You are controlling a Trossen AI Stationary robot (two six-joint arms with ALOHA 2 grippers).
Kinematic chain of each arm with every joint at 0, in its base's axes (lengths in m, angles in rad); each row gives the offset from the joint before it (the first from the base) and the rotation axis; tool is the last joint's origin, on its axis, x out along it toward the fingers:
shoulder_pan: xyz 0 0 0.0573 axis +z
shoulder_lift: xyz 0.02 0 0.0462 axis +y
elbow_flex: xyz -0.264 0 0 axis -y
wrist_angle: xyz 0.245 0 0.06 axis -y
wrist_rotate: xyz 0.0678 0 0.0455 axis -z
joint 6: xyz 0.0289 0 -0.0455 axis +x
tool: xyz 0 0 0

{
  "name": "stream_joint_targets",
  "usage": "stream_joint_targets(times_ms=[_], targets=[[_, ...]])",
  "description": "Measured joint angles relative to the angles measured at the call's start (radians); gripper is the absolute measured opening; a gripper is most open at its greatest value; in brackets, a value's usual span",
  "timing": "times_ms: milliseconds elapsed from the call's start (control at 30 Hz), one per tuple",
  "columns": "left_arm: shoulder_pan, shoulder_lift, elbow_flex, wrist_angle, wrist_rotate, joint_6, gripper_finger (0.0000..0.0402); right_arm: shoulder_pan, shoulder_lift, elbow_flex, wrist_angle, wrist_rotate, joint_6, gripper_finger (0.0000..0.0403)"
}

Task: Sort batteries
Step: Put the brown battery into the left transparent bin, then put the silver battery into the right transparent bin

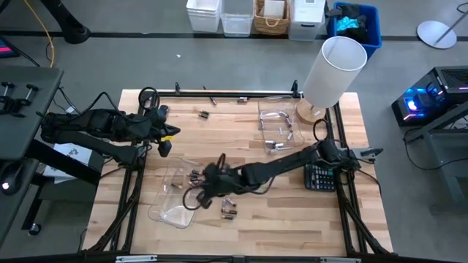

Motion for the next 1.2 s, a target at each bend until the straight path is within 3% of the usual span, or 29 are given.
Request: stream_joint_targets(times_ms=[100, 267, 533, 633, 900, 1200], targets=[[0.000, 0.000, 0.000, 0.000, 0.000, -0.002, 0.0000, -0.024, 0.005, 0.002, 0.194, -0.026, -0.073, 0.0032], [0.000, 0.000, 0.000, 0.001, 0.004, -0.011, 0.0000, -0.055, 0.028, 0.000, 0.184, 0.024, -0.085, 0.0039], [0.000, 0.000, 0.000, 0.004, 0.005, -0.034, 0.0000, -0.058, 0.026, 0.002, 0.209, -0.052, -0.109, 0.0215], [0.000, 0.000, 0.000, 0.007, 0.005, -0.035, 0.0000, -0.066, -0.016, 0.001, 0.134, -0.131, -0.095, 0.0249], [0.000, 0.001, 0.000, 0.030, 0.005, -0.035, 0.0000, 0.026, -0.081, -0.014, -0.406, -0.160, 0.067, 0.0257], [0.000, 0.003, 0.000, 0.054, 0.001, -0.035, 0.0000, 0.094, 0.010, -0.108, -0.370, -0.196, 0.196, 0.0258]])
